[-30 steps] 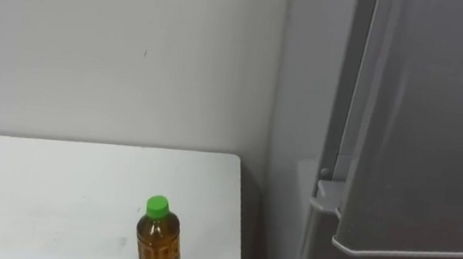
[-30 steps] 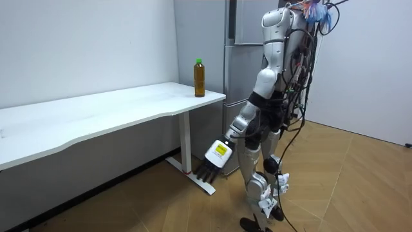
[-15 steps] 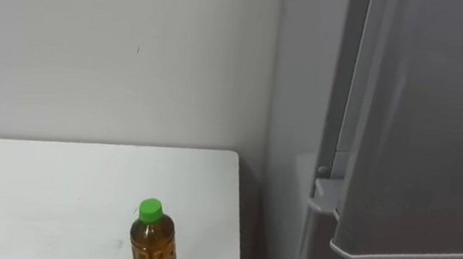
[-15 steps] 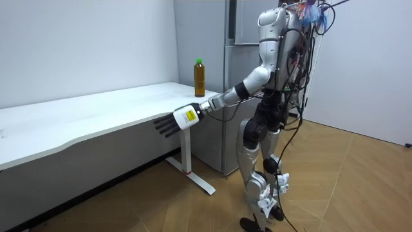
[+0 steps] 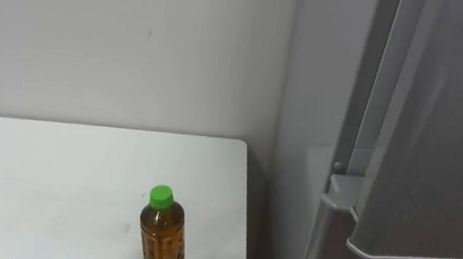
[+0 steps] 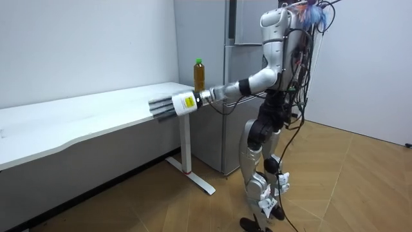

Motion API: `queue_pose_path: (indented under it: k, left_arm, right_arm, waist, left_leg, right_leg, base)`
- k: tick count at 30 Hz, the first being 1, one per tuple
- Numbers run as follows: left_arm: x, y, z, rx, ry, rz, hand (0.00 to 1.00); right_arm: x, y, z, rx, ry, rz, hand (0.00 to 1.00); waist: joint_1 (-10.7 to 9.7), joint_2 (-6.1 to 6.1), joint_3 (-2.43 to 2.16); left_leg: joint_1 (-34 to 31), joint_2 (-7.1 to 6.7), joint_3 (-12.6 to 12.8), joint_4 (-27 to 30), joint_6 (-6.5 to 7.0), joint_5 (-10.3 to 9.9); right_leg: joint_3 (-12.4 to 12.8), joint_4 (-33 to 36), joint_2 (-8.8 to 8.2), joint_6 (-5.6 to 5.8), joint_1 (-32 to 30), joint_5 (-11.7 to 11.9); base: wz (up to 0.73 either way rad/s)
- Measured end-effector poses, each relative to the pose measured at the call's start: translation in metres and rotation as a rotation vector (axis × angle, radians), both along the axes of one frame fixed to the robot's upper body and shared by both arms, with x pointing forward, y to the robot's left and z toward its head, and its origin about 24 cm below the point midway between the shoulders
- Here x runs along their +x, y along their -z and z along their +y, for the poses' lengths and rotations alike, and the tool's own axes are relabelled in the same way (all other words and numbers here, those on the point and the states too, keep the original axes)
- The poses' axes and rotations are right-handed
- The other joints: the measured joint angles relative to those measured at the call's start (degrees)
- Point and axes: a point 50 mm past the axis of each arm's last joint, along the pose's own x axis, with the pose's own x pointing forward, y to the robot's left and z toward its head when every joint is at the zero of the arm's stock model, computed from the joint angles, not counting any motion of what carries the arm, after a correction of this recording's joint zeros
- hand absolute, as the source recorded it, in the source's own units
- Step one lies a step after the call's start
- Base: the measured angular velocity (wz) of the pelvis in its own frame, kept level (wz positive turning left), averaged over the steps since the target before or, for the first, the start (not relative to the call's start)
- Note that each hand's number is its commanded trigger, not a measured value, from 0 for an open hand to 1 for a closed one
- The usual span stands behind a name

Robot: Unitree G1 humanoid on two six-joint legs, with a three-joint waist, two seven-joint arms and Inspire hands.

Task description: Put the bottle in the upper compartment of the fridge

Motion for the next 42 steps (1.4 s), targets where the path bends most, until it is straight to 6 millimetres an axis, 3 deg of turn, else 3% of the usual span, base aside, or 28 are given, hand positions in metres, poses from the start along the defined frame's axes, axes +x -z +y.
queue_pose_path:
  k: [2, 4, 5, 8, 14, 19, 33, 42]
  left_arm:
    - [0.018, -0.058, -0.007, 0.063, 0.065, -0.302, 0.00]
    - [0.030, -0.090, -0.012, 0.114, 0.121, -0.465, 0.00]
    - [0.035, -0.104, -0.017, 0.130, 0.141, -0.535, 0.00]
    - [0.037, -0.120, -0.023, 0.186, 0.185, -0.594, 0.00]
    - [0.040, -0.126, -0.031, 0.284, 0.271, -0.573, 0.00]
    - [0.040, -0.135, -0.039, 0.265, 0.341, -0.619, 0.00]
    - [0.061, -0.142, -0.082, 0.112, 0.629, -0.673, 0.00]
    - [0.064, -0.170, -0.103, 0.075, 0.798, -0.814, 0.00]
  right_arm:
    - [0.001, 0.000, -0.001, -0.001, 0.002, -0.003, 0.00]
    - [0.004, -0.001, -0.003, 0.002, -0.005, -0.009, 0.00]
    - [0.005, -0.001, -0.005, 0.000, -0.006, -0.012, 0.00]
    - [0.003, -0.002, -0.006, 0.002, 0.020, -0.015, 0.00]
    - [0.005, -0.001, -0.001, 0.017, -0.003, -0.014, 0.00]
    - [0.006, 0.000, 0.001, 0.031, -0.011, -0.015, 0.00]
    - [0.015, 0.001, 0.005, 0.044, -0.036, -0.014, 0.00]
    - [0.016, 0.001, 0.003, 0.045, -0.037, -0.012, 0.00]
  waist:
    - [0.0, 0.27, 0.16]
    - [0.0, 0.71, 0.29]
    - [-0.3, 1.17, -0.07]
    - [-1.2, 2.38, -0.22]
    - [-1.8, 1.34, -0.61]
    - [-1.7, 0.54, -0.28]
    - [-3.4, 0.21, -0.22]
    - [-4.7, 0.90, -0.71]
  left_leg:
    - [0.5, -0.01, 0.2, -0.1, 0.02, 0.0]
    - [1.1, -0.14, 0.3, -0.7, 0.11, 0.1]
    - [1.7, -0.28, 0.4, -1.1, 0.23, 0.1]
    - [2.5, -0.81, 0.4, -2.2, 0.39, 0.3]
    - [2.3, -0.62, 0.3, -1.3, 0.25, 0.4]
    - [2.3, -0.56, 0.4, -1.5, 0.24, 0.4]
    - [1.8, -0.59, 1.1, -1.4, 0.25, 0.4]
    - [1.9, -0.56, 2.1, -1.6, 0.25, 0.4]
  right_leg:
    - [0.2, 0.0, -0.06, 0.00, 0.3, 0.0]
    - [0.9, -0.2, -0.02, 0.03, 0.8, 0.0]
    - [1.5, 0.0, 0.00, 0.09, 0.9, 0.0]
    - [2.0, 0.1, 0.10, 0.11, 1.0, 0.0]
    - [2.6, 0.0, 0.51, -0.17, 0.9, 0.1]
    - [3.2, -0.3, 0.49, -0.15, 0.9, 0.1]
    - [3.6, -0.1, 0.53, -0.04, 0.2, 0.2]
    - [3.4, -0.2, 0.50, 0.03, 0.1, 0.2]
  base:
    - [0.10]
    - [-0.15]
    - [-0.21]
    - [-0.20]
    - [-0.04]
    - [-0.02]
    - [-0.01]
    - [-0.02]
